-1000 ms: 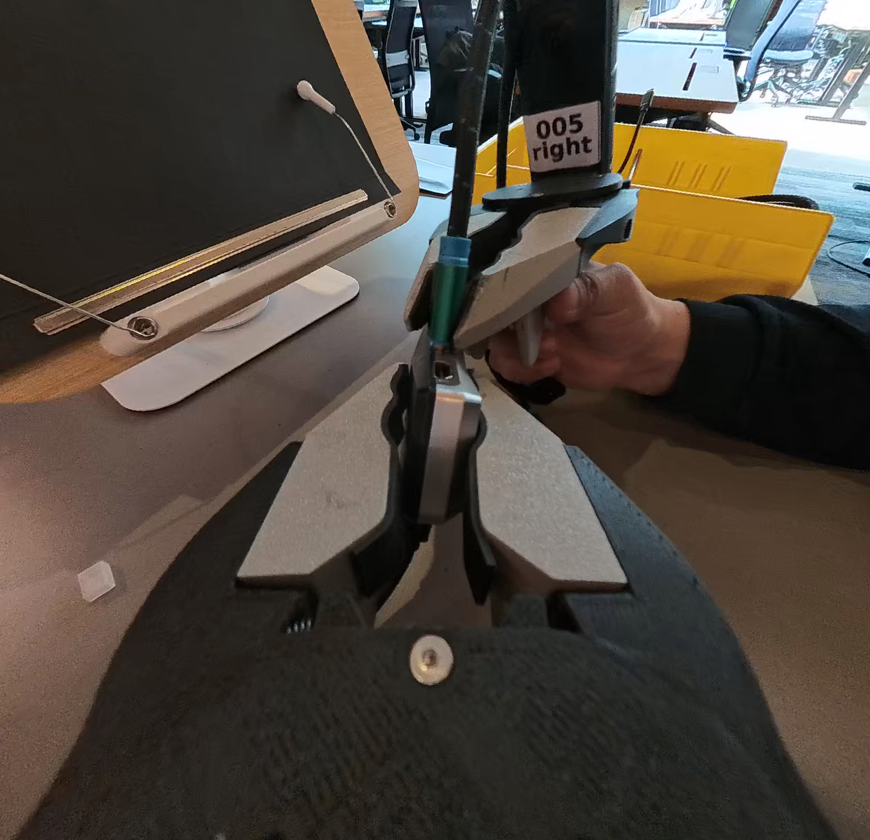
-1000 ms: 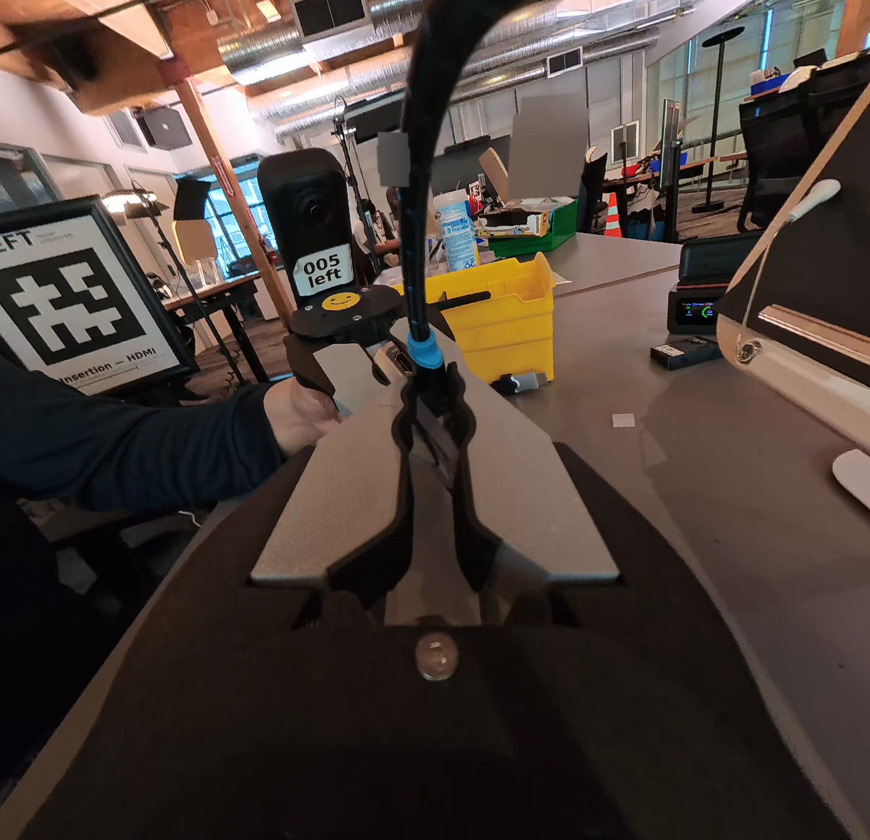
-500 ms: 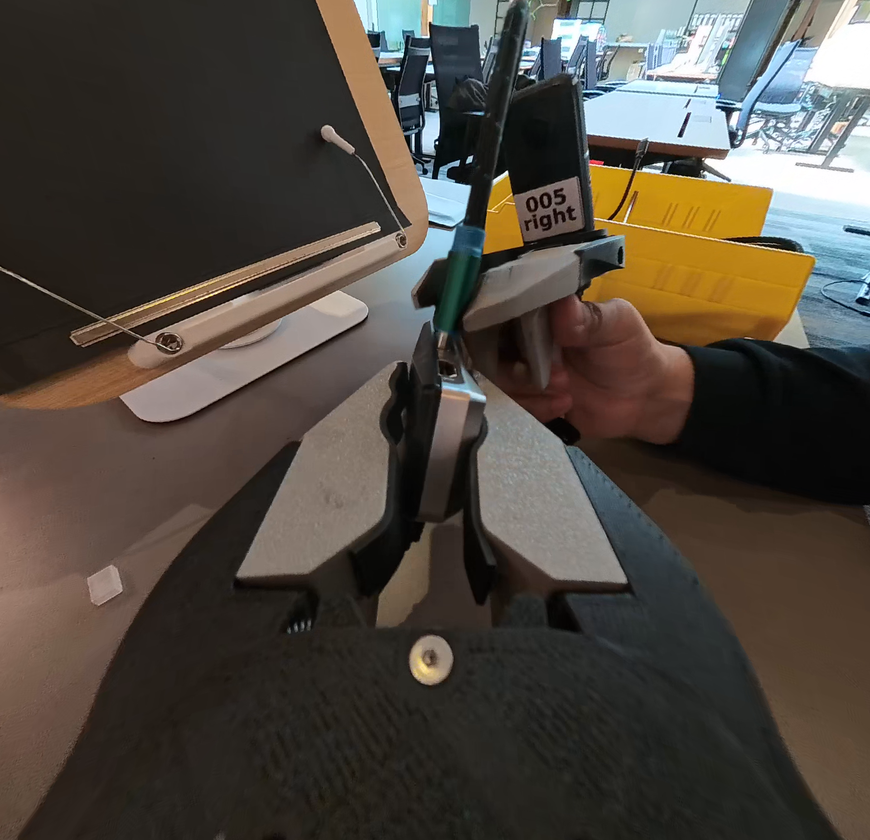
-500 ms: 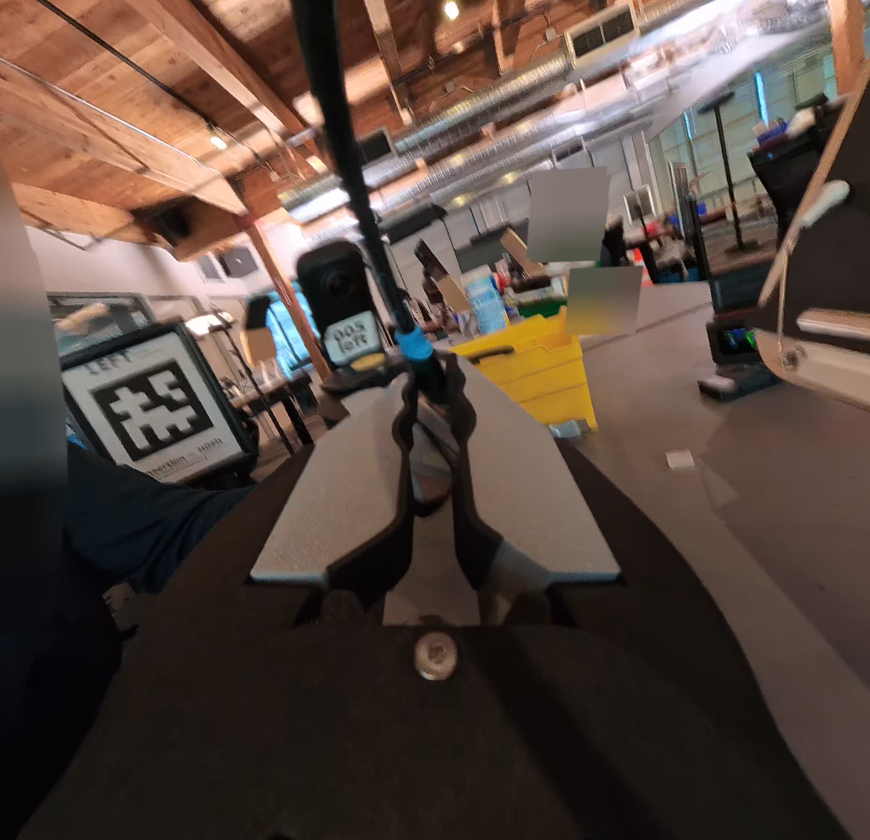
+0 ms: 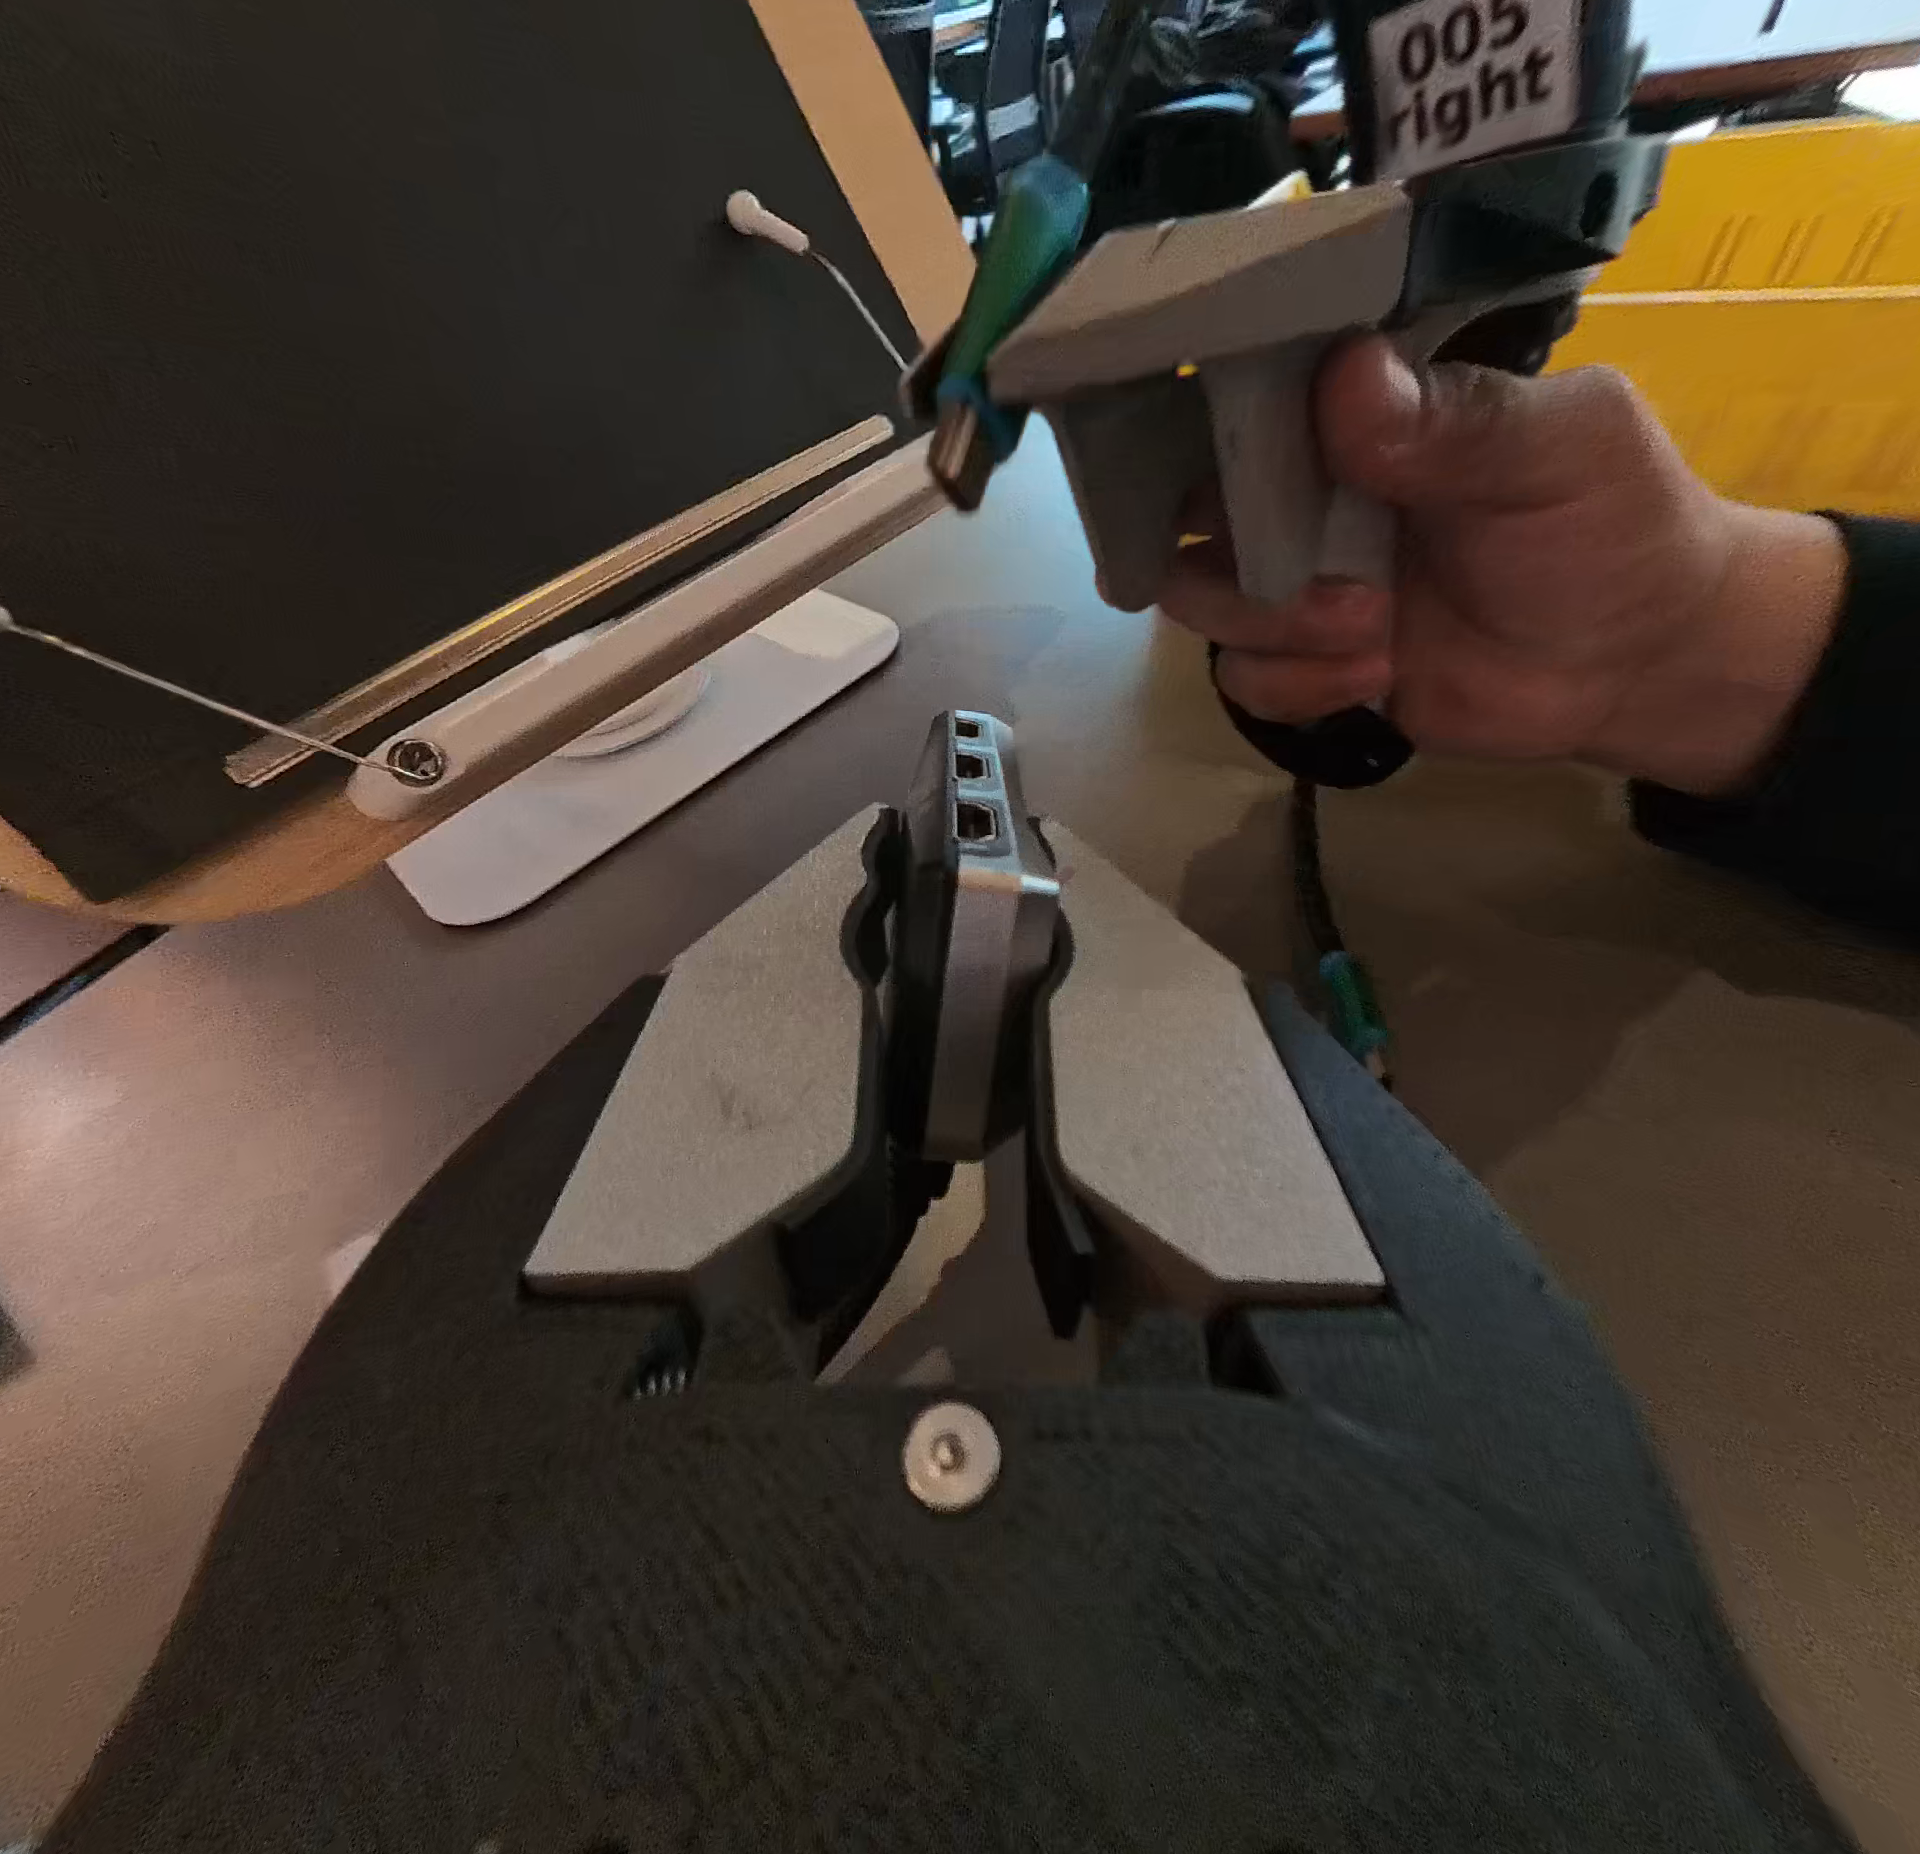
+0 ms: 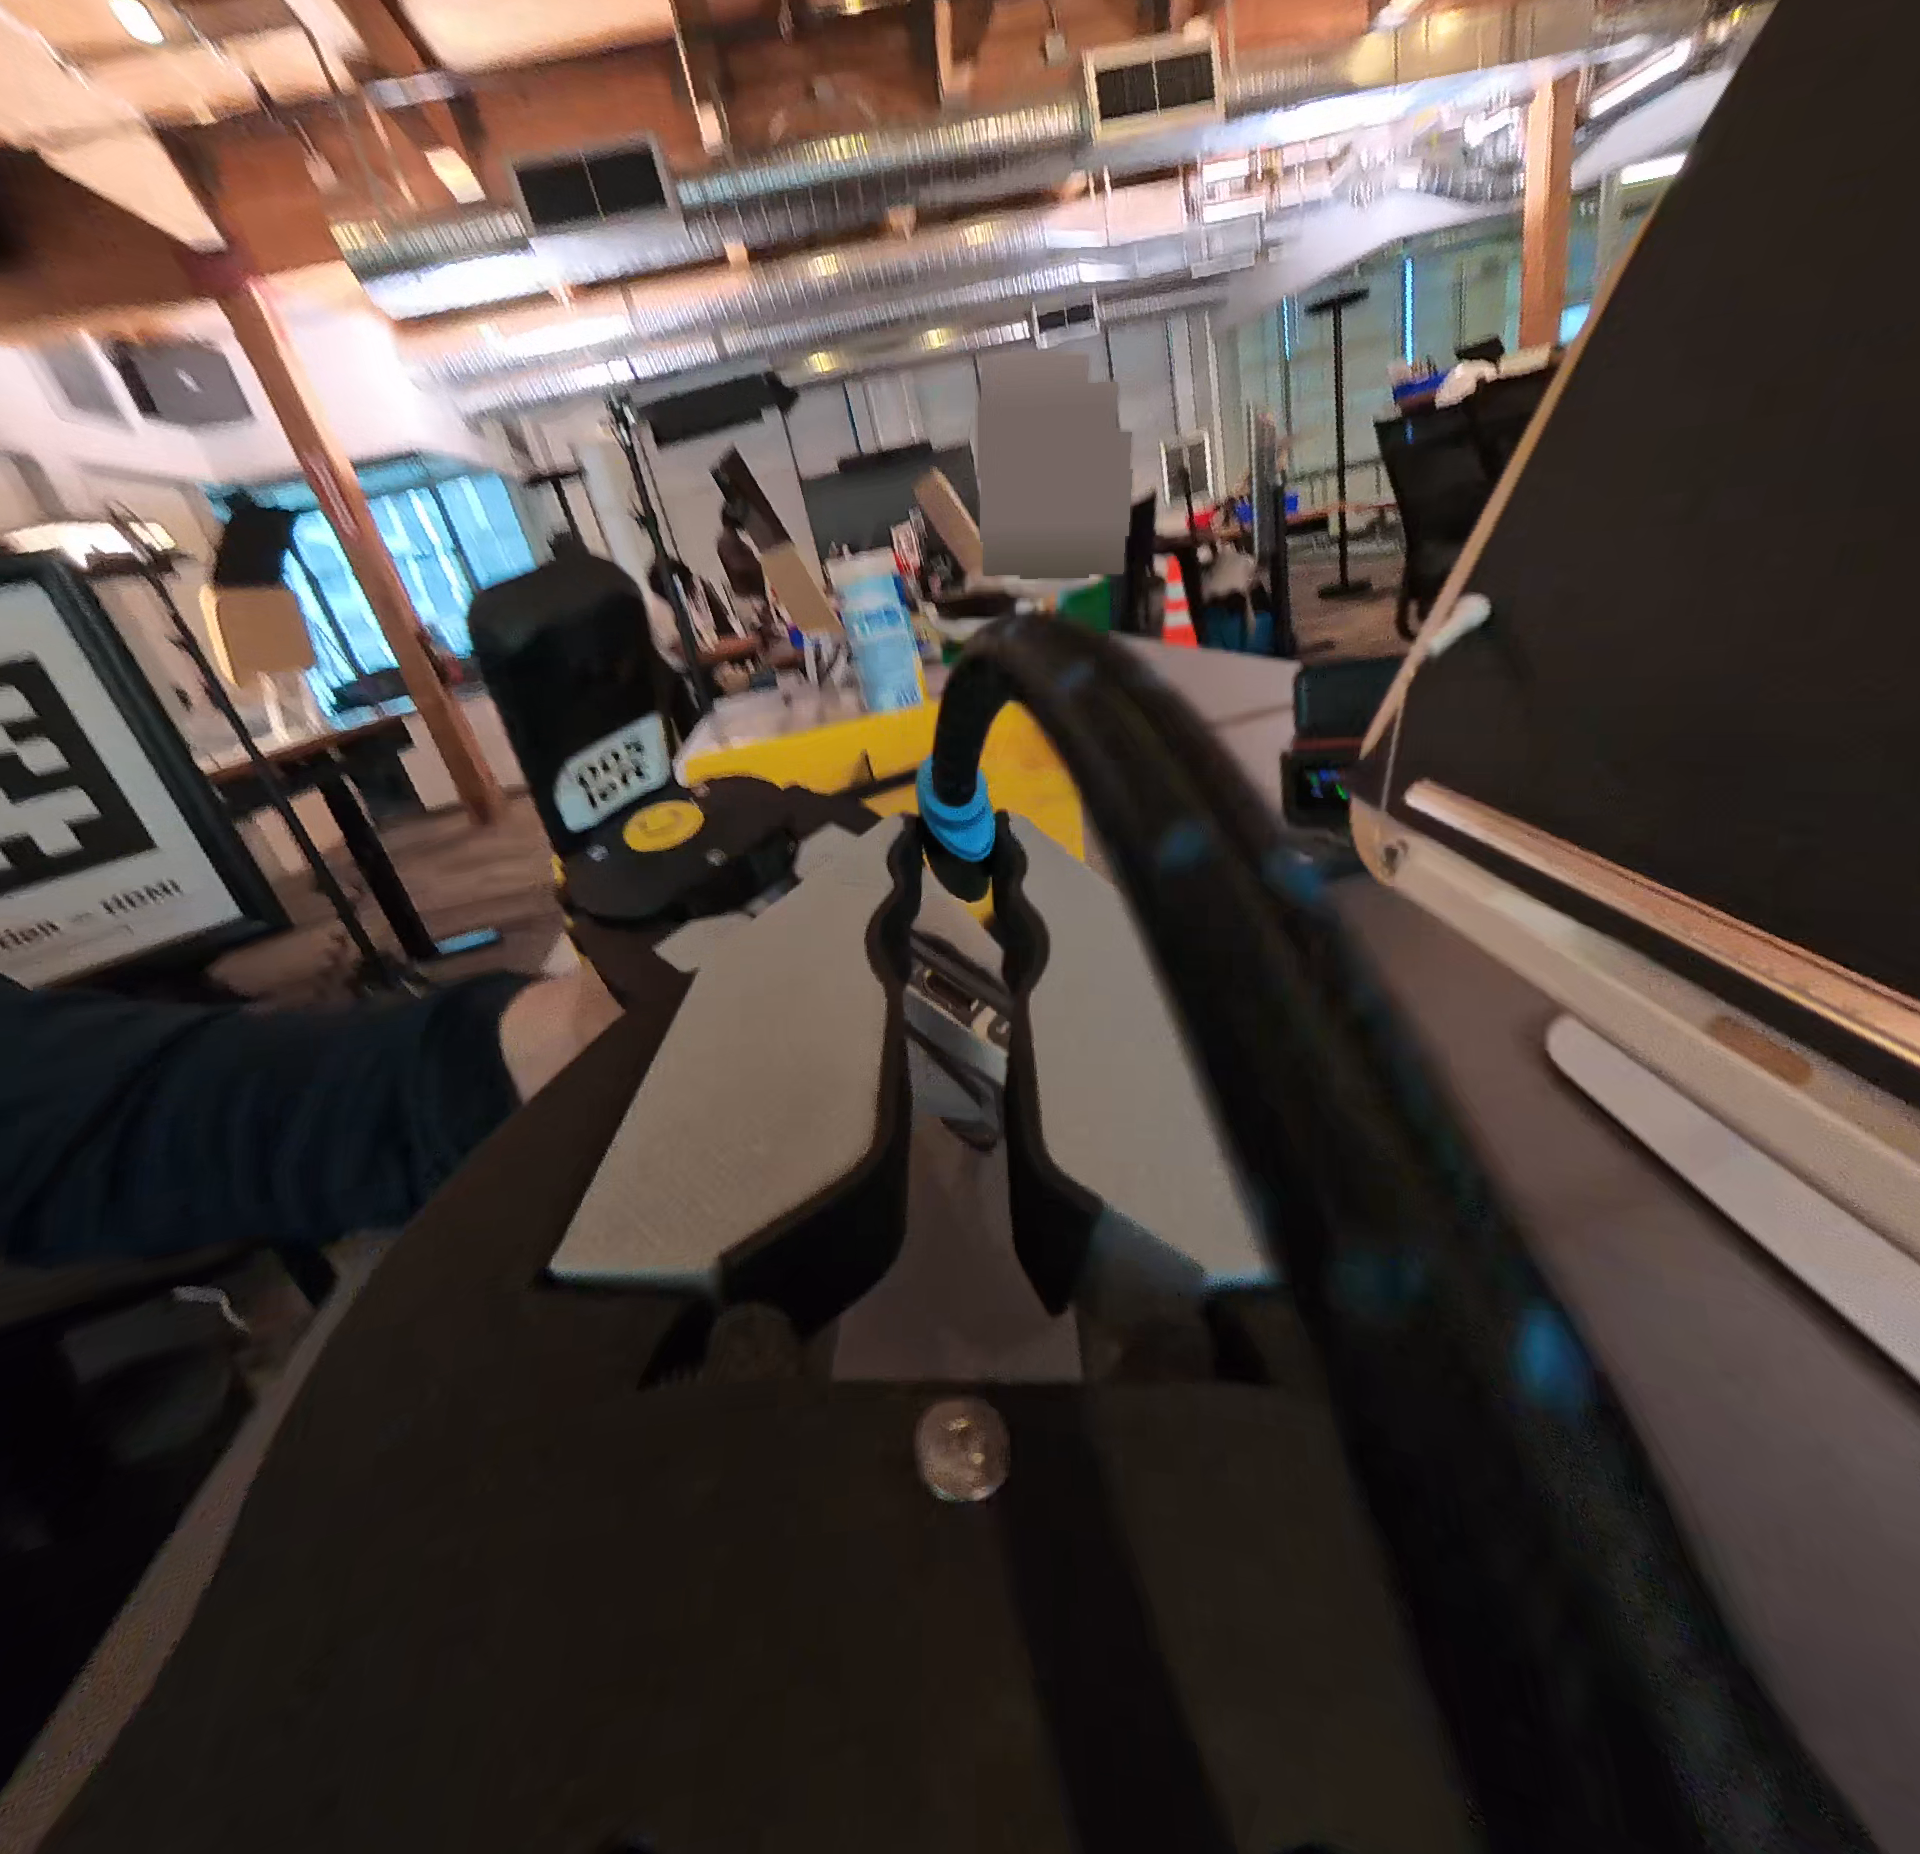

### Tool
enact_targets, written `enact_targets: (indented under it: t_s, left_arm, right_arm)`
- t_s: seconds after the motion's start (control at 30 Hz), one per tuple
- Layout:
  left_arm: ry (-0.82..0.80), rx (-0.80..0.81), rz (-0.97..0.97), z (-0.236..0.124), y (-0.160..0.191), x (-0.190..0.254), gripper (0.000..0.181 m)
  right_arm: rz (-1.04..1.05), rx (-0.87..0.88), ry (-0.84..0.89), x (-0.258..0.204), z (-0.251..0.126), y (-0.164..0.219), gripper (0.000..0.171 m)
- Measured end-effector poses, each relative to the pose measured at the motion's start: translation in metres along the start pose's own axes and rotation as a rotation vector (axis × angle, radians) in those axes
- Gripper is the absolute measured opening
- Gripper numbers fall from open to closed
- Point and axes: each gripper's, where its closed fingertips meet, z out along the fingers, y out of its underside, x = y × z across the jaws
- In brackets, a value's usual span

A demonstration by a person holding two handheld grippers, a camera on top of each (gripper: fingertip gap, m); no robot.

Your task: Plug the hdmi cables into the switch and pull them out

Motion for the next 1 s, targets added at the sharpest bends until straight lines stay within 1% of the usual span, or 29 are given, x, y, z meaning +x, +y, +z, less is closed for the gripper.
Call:
enact_targets:
  t_s: [0.07,0.13,0.2,0.27,0.37,0.4,0.53,0.63,0.7,0.83,0.9,1.0]
  left_arm:
    - [-0.038,-0.027,0.035,0.003,0.005,-0.003,0.021]
    - [-0.047,-0.057,0.045,0.007,0.011,-0.003,0.022]
    - [-0.06,-0.08,0.035,0.009,0.017,-0.006,0.022]
    - [-0.067,-0.106,0.017,0.01,0.023,-0.009,0.022]
    - [-0.088,-0.106,0.007,0.009,0.024,-0.015,0.022]
    - [-0.096,-0.108,0.005,0.009,0.024,-0.017,0.022]
    - [-0.134,-0.129,0.041,0.009,0.028,-0.022,0.022]
    - [-0.161,-0.138,0.079,0.008,0.029,-0.026,0.022]
    - [-0.168,-0.127,0.076,0.006,0.027,-0.027,0.022]
    - [-0.177,-0.089,0.088,0.002,0.019,-0.028,0.022]
    - [-0.186,-0.049,0.122,0.001,0.011,-0.026,0.021]
    - [-0.186,-0.078,0.137,0.003,0.015,-0.024,0.022]
  right_arm:
    - [-0.036,-0.076,0.035,0.003,0.004,0.011,0.01]
    - [-0.03,-0.116,0.033,0.003,0.007,0.019,0.009]
    - [0.029,-0.124,0.003,0.002,0.011,0.024,0.007]
    - [0.115,-0.131,-0.028,0.002,0.013,0.029,0.01]
    - [0.247,-0.176,-0.073,-0.001,0.015,0.036,0.01]
    - [0.274,-0.212,-0.087,-0.004,0.015,0.04,0.01]
    - [0.255,-0.381,-0.074,-0.025,0.016,0.053,0.009]
    - [0.308,-0.563,-0.122,-0.065,0.016,0.058,0.011]
    - [0.27,-0.696,-0.153,-0.096,0.006,0.048,0.012]
    - [0.238,-0.8,-0.171,-0.146,-0.028,-0.01,0.012]
    - [0.205,-0.851,-0.101,-0.152,-0.054,-0.036,0.012]
    - [0.161,-0.912,0.054,-0.141,-0.097,-0.067,0.012]
